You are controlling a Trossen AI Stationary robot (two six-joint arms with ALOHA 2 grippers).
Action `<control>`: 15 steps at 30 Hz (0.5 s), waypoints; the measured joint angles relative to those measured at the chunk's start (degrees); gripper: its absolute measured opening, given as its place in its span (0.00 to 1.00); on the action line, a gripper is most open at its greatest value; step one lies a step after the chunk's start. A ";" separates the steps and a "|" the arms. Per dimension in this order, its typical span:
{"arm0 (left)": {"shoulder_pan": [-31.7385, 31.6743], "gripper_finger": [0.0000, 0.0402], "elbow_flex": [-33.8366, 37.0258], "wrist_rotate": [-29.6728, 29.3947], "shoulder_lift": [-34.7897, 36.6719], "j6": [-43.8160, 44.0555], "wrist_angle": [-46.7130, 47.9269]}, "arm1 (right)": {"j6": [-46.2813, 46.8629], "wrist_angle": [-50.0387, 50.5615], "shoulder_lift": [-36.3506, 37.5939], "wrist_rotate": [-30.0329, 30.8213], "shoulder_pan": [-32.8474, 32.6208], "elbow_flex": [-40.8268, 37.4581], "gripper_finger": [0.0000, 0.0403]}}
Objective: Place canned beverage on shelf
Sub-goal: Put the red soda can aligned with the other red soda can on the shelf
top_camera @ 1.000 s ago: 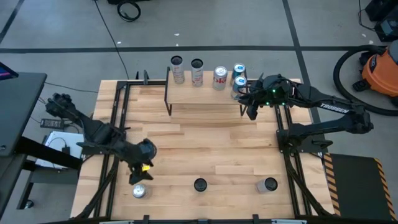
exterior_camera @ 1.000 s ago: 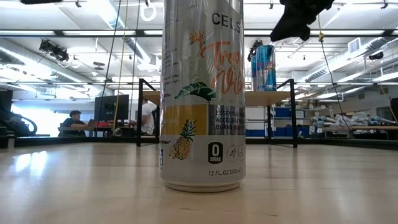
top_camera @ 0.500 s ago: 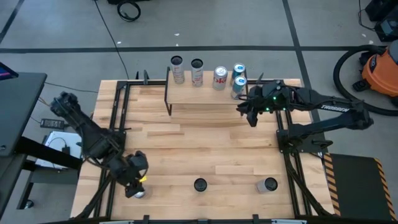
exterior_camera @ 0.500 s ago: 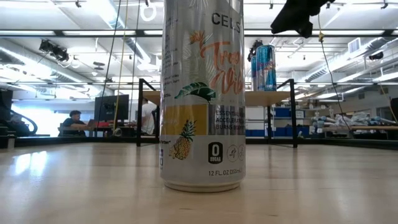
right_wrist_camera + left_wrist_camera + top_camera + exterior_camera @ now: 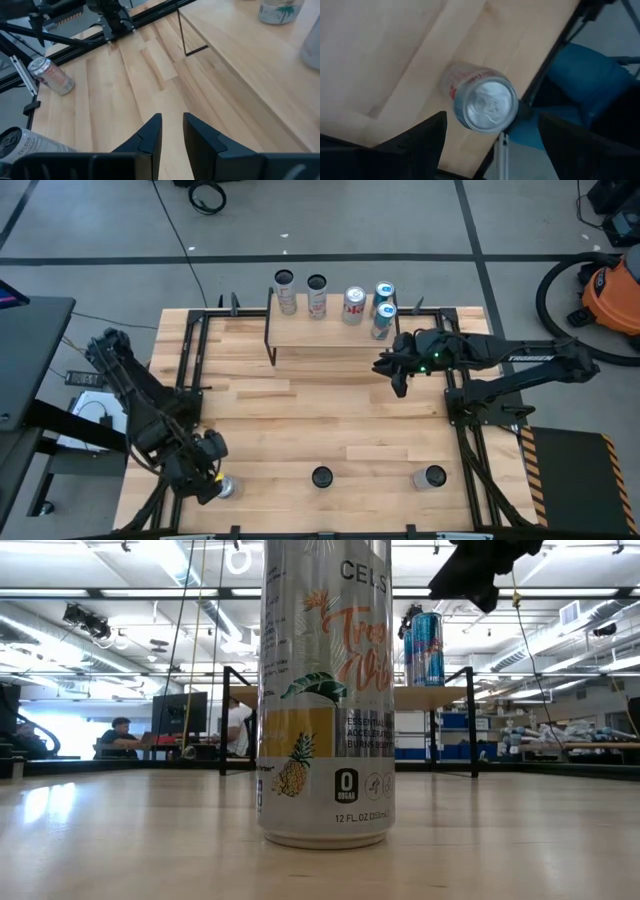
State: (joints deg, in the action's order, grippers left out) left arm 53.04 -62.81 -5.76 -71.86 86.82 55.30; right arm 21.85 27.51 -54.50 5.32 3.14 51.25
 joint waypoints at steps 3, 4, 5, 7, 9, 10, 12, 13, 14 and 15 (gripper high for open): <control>-0.03 0.78 0.00 -0.11 -1.82 0.00 0.15 | 0.30 -0.41 0.00 0.04 -0.05 -0.16 0.22; -0.02 0.78 0.00 -0.10 -2.38 0.00 0.05 | 0.28 -0.86 0.00 0.02 -0.05 -0.16 0.22; -0.02 0.78 0.00 -0.11 -3.02 0.00 -0.04 | 0.24 -1.24 0.00 -0.02 -0.03 -0.16 0.22; 0.00 0.78 0.00 -0.09 -4.21 0.00 -0.03 | -0.03 -1.87 0.02 -0.28 -0.04 -0.16 0.22; -0.02 0.78 0.00 -0.09 -5.29 -0.04 -0.15 | -0.84 -2.18 0.02 -0.28 -0.02 -0.16 0.22; -0.02 0.78 0.00 -0.09 -5.72 -0.04 -0.23 | -1.10 -2.16 0.02 -0.28 -0.02 -0.16 0.22; -0.04 0.78 0.00 -0.09 -6.22 -0.06 -0.68 | -1.34 -2.15 0.02 -0.31 -0.02 -0.16 0.22; -0.04 0.78 0.02 -0.09 -6.36 -0.06 -0.95 | -1.36 -2.15 0.02 -0.33 -0.02 -0.16 0.22; -0.04 0.78 0.02 -0.07 -6.40 -0.06 -1.24 | -1.40 -2.13 0.02 -0.37 -0.02 -0.16 0.22; -0.06 0.78 0.01 -0.07 -6.40 -0.02 -1.55 | -1.42 -2.12 0.02 -0.37 -0.02 -0.16 0.22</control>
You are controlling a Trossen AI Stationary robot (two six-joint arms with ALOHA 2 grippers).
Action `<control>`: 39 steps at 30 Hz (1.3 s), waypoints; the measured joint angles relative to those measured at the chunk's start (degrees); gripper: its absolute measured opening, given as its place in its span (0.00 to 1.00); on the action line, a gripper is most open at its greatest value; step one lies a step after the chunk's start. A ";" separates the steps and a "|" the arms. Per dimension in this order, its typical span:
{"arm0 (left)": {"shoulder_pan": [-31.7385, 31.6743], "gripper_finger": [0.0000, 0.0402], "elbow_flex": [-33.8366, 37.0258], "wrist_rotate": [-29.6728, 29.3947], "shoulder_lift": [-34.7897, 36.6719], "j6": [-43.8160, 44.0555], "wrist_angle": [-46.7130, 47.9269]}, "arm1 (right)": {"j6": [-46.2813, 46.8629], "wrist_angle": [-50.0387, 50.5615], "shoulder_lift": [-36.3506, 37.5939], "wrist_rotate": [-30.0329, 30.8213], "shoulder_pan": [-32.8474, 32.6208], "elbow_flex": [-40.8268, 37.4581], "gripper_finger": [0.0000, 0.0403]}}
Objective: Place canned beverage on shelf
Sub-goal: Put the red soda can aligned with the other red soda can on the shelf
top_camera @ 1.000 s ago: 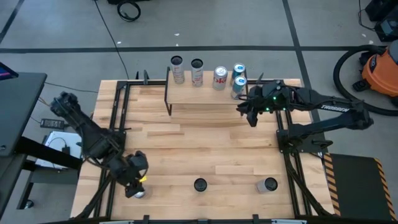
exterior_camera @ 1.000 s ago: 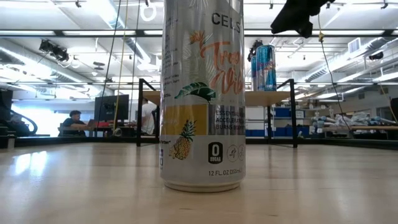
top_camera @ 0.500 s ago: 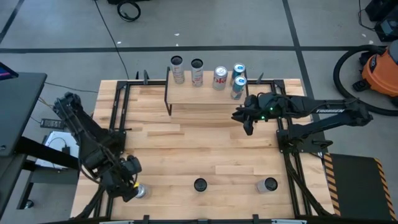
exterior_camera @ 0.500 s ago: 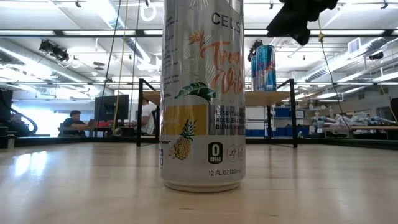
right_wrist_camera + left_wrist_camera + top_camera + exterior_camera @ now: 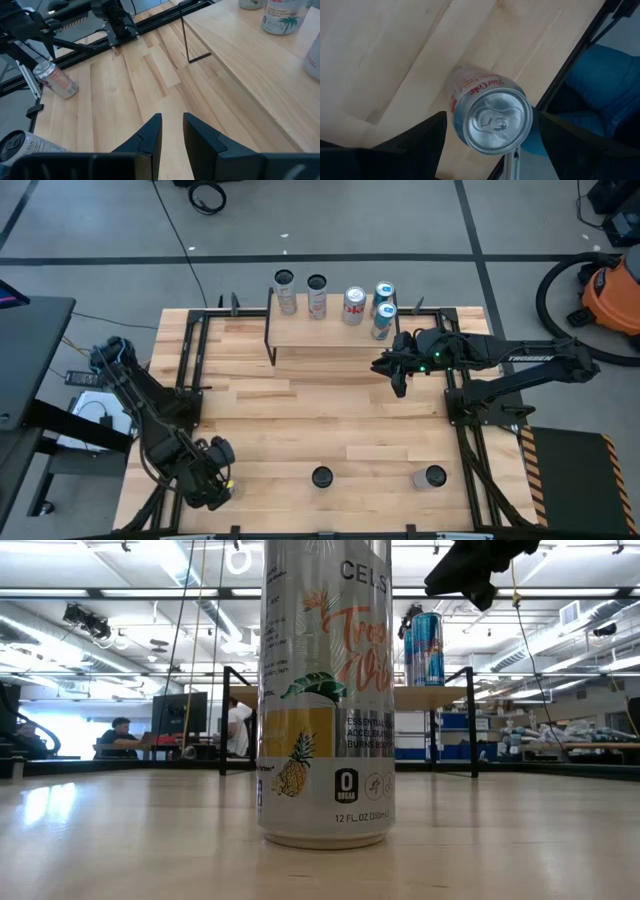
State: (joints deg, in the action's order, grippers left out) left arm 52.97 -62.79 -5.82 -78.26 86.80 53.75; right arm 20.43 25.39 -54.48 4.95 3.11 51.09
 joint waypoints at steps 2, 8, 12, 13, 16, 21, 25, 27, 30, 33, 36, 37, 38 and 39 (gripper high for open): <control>-0.03 0.78 -0.01 0.00 0.00 0.02 -0.29 | -0.02 -0.02 0.00 -0.04 0.00 0.00 0.22; -0.03 0.78 -0.01 0.02 -0.22 0.06 -0.34 | -0.02 -0.02 0.00 -0.09 0.00 0.00 0.22; -0.03 0.78 0.01 0.43 -0.22 1.12 -0.31 | -0.02 -0.02 0.00 -0.09 0.00 0.00 0.22; -0.03 0.78 0.01 0.65 -0.22 1.14 -0.32 | -0.02 -0.02 0.00 -0.09 0.00 0.00 0.22; -0.03 0.78 0.01 0.87 -0.31 1.14 -0.33 | -0.02 -0.02 0.00 -0.10 0.00 0.00 0.22; 0.25 0.78 0.03 0.92 -0.63 1.12 -2.16 | -0.02 -0.02 0.00 -0.11 0.00 0.00 0.22; 0.13 0.78 0.05 0.75 -0.63 1.07 -3.39 | -0.02 -0.04 0.00 -0.11 0.00 0.00 0.22; 0.10 0.78 0.05 0.74 -0.66 1.05 -3.31 | -0.02 -0.07 0.00 -0.11 0.00 0.00 0.22; 0.08 0.78 0.05 0.72 -0.66 0.91 -3.31 | -0.02 -0.04 0.00 -0.11 0.00 0.00 0.22; 0.08 0.78 0.05 0.68 -0.66 0.57 -3.26 | -0.02 -0.04 0.00 -0.11 0.00 0.00 0.22; 0.08 0.78 0.05 0.68 -0.66 0.59 -3.29 | -0.02 -0.04 0.00 -0.11 0.00 0.00 0.22; 0.08 0.78 0.05 0.68 -0.66 0.63 -3.29 | -0.02 -0.04 0.00 -0.11 0.00 0.00 0.22; 0.08 0.78 0.05 0.68 -0.66 0.74 -3.30 | -0.02 -0.04 0.00 -0.11 0.00 0.00 0.22; 0.08 0.78 0.05 0.68 -0.66 0.92 -3.29 | -0.02 -0.06 0.00 -0.11 0.00 0.00 0.22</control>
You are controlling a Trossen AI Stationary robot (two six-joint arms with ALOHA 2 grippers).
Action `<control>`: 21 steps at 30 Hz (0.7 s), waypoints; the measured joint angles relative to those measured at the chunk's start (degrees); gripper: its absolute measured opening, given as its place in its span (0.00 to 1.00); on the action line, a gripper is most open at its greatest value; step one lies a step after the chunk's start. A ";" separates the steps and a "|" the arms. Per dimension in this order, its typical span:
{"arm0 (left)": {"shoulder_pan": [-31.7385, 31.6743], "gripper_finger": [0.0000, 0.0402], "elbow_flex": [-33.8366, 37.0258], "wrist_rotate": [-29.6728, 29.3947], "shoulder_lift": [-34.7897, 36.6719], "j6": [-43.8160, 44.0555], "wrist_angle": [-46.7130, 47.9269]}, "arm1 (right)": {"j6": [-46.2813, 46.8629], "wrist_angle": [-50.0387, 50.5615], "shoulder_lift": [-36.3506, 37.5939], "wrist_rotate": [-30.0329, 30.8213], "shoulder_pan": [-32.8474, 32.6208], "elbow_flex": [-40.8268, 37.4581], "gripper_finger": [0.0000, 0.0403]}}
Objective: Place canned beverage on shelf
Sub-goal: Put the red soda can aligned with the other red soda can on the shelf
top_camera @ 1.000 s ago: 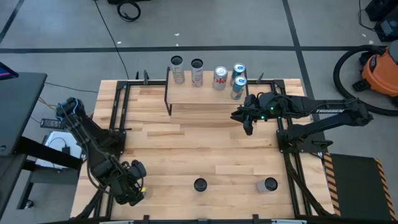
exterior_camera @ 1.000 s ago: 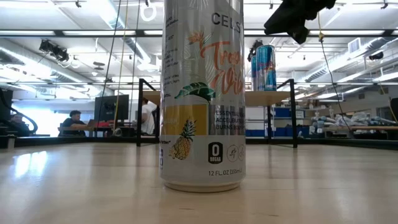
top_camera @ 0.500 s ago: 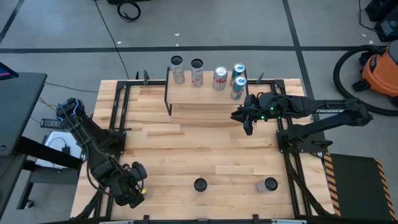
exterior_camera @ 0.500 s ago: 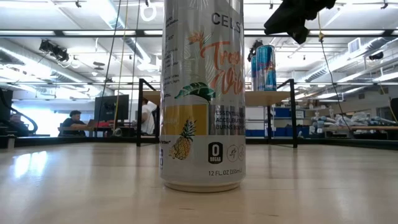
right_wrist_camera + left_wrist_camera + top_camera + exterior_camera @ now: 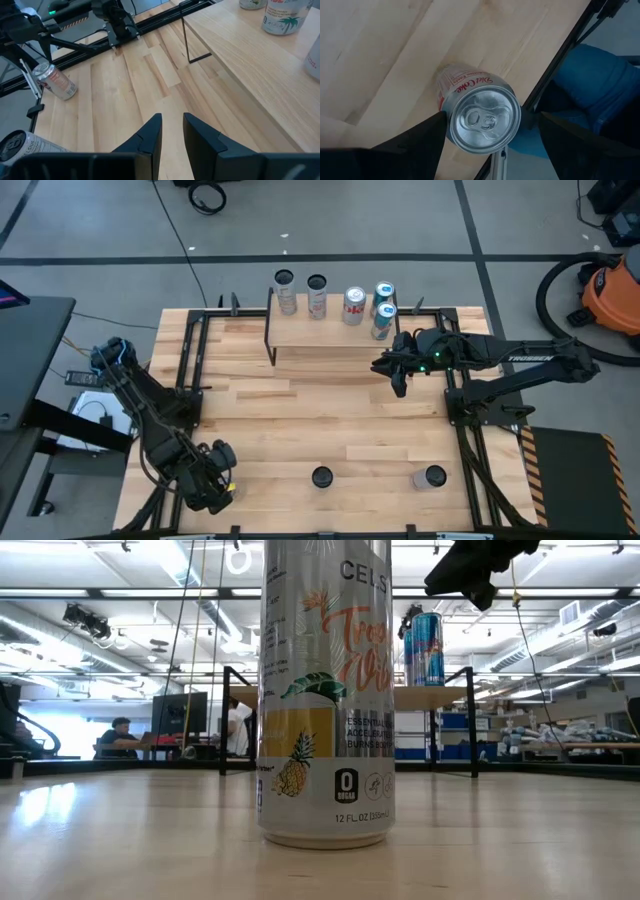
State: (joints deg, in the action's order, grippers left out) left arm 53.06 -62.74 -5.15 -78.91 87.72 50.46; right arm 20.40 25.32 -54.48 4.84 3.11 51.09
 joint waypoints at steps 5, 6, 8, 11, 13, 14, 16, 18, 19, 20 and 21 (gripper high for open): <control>-0.02 0.78 0.00 -0.04 0.00 0.09 -0.02 | 0.00 0.00 0.00 0.00 0.00 0.00 0.22; -0.25 0.78 0.00 -0.08 0.00 0.09 -0.02 | -0.02 0.02 0.00 0.00 0.00 0.00 0.22; -0.87 0.78 0.00 -0.09 0.00 0.12 -0.02 | 0.00 0.02 0.00 0.00 0.00 0.02 0.22; -1.55 0.78 0.00 -0.37 0.00 0.60 -0.02 | -0.01 0.00 0.00 0.00 0.00 0.02 0.22; -1.88 0.78 0.00 -0.33 0.00 1.62 -0.02 | 0.00 0.01 0.00 0.00 0.00 0.02 0.22; -1.88 0.78 0.00 -0.34 0.00 1.94 -0.02 | -0.01 0.00 0.00 0.00 0.00 0.02 0.22; -1.88 0.78 0.00 -0.37 0.00 2.33 -0.02 | 0.00 0.02 0.00 0.00 0.00 0.02 0.22; -1.90 0.78 0.00 -0.42 0.00 2.41 -0.02 | 0.00 0.01 0.00 0.00 0.00 0.02 0.22; -1.90 0.78 0.00 -0.59 0.00 2.20 -0.05 | -0.02 0.01 0.00 0.00 0.00 0.02 0.22; -1.90 0.78 0.00 -0.71 0.00 1.86 -0.22 | 0.00 0.00 0.00 0.00 0.00 0.02 0.22; -1.88 0.78 0.00 -1.03 0.00 1.79 -0.42 | 0.00 0.00 0.00 0.00 0.00 0.02 0.22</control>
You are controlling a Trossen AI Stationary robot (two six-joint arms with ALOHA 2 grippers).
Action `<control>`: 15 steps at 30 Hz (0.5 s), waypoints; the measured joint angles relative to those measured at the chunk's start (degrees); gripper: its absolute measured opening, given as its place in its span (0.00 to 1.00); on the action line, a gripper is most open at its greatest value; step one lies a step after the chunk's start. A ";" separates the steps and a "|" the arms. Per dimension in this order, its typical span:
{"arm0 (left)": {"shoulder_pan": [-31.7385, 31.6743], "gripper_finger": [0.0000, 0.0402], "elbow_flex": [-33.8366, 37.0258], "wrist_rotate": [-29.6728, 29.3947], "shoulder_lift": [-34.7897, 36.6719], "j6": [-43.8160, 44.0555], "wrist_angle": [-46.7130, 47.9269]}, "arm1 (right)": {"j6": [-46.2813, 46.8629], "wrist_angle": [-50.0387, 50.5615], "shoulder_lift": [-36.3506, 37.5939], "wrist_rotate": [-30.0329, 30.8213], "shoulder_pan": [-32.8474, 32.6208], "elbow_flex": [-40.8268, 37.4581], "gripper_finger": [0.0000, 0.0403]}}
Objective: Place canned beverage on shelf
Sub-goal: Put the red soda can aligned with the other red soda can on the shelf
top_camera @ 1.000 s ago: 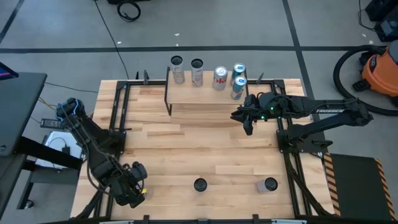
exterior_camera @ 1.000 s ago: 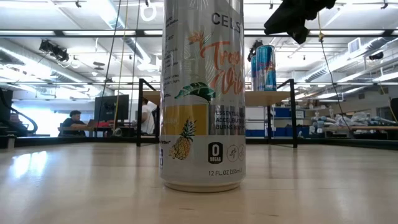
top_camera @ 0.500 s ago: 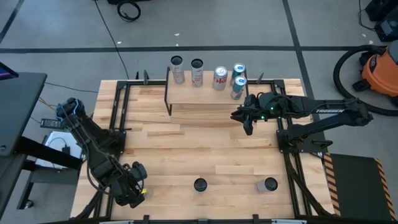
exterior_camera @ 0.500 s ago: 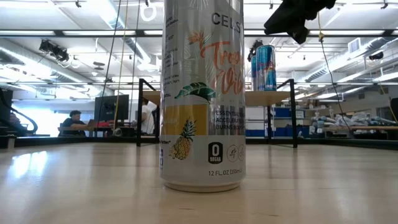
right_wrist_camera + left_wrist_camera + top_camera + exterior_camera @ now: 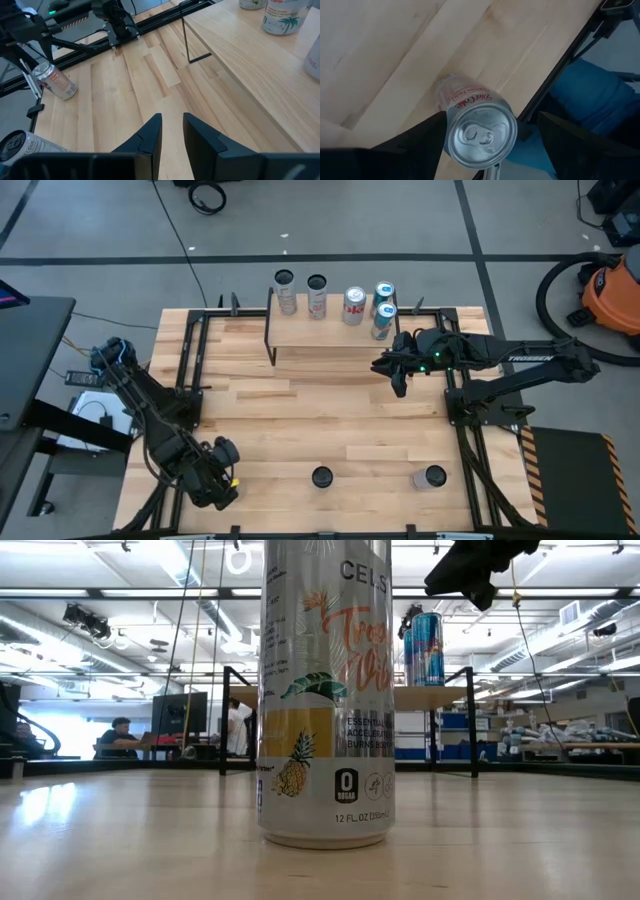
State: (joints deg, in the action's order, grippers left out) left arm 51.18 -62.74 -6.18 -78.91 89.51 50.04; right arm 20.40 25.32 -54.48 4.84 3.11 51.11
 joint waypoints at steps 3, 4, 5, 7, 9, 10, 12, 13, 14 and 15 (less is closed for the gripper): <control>0.15 0.78 0.00 -1.34 0.00 -0.03 -0.04 | 0.00 0.00 0.00 0.00 0.00 0.00 0.22; 0.15 0.78 0.00 -1.68 0.00 -0.14 -0.23 | 0.00 0.01 0.00 -0.01 0.00 0.00 0.22; 0.15 0.78 0.00 -1.95 0.00 -0.16 -0.41 | -0.01 0.02 0.00 -0.02 0.00 0.00 0.22; 0.15 0.78 0.00 -2.67 0.00 -0.14 -0.35 | -0.01 0.00 0.00 -0.01 0.00 0.00 0.22; 0.26 0.78 0.00 -3.16 0.00 -0.16 -0.25 | -0.01 0.00 0.00 0.00 0.00 0.00 0.22; 0.40 0.78 0.00 -3.21 0.00 -0.18 -0.07 | 0.00 0.02 0.00 0.00 0.00 0.00 0.22; 0.48 0.78 0.00 -3.15 0.00 -0.04 0.43 | -0.01 0.00 0.00 -0.01 0.00 0.00 0.22; 0.49 0.78 0.00 -3.14 0.00 0.40 1.23 | -0.01 0.01 0.00 -0.01 0.00 0.00 0.22; 0.51 0.78 0.00 -3.09 0.00 1.47 2.05 | -0.02 0.00 0.00 -0.01 0.00 0.00 0.22; 0.61 0.78 0.00 -3.01 0.00 2.60 2.72 | -0.01 0.00 0.00 -0.02 0.00 0.00 0.22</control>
State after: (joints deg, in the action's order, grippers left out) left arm 51.79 -62.74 -9.19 -78.91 92.11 52.76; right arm 20.39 25.32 -54.48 4.83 3.11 51.11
